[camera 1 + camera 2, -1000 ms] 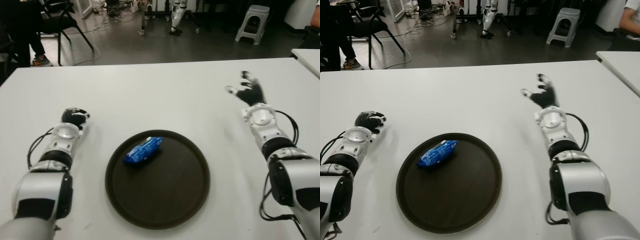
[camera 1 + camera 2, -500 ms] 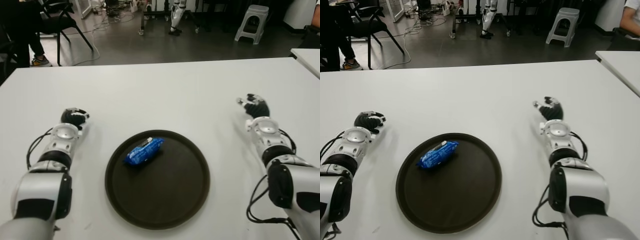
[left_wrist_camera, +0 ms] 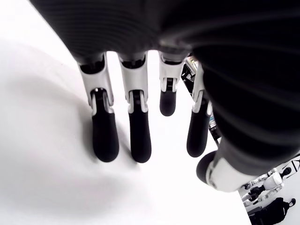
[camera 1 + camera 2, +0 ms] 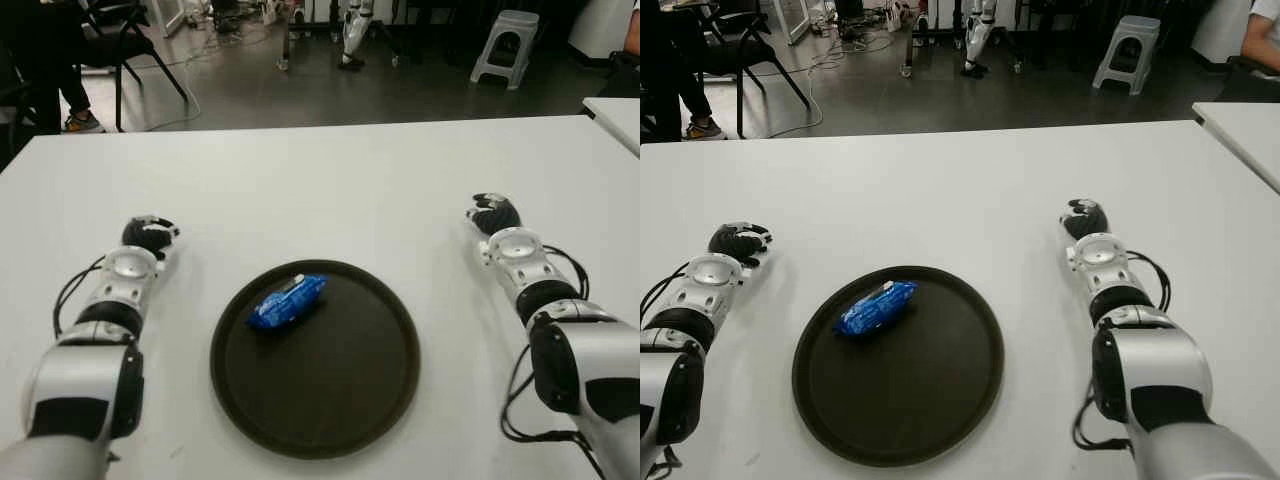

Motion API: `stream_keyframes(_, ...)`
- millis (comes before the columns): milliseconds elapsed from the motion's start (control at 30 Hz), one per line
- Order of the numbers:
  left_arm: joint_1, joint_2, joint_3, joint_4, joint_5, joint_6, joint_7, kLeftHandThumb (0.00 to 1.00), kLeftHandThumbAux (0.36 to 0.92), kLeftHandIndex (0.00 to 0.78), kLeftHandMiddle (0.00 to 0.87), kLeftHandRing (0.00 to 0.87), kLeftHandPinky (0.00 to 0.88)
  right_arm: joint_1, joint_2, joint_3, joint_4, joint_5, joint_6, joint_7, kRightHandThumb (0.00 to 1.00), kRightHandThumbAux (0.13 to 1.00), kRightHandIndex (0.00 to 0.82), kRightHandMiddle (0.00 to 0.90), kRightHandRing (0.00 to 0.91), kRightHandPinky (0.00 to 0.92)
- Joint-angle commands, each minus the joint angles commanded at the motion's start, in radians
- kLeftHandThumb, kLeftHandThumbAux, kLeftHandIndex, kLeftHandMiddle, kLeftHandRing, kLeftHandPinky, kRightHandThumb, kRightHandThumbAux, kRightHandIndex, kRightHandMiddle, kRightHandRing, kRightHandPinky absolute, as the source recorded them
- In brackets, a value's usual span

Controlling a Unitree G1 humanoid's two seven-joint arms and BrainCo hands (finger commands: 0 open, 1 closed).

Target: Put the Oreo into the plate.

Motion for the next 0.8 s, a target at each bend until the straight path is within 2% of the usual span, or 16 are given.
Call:
stream_keyframes(467, 0.003, 0.004, 0.002, 0.004, -0.002, -0.007, -0.012, 0.668, 0.729, 0.397, 0.127, 0.149, 0.174, 0.000, -0.002, 0.032, 0.002, -0.031, 0.015, 0.011, 0.670, 0.739, 0.396, 0.159, 0.215, 0.266)
stream_keyframes(800, 0.000, 0.006, 0.003, 0.004, 0.000, -0.002, -0.006, 0.668, 0.727, 0.397, 0.125, 0.149, 0.180, -0.001, 0.002, 0.037, 0.002, -0.031, 0.016, -0.002, 0.674, 0.737, 0.396, 0.179, 0.230, 0.277)
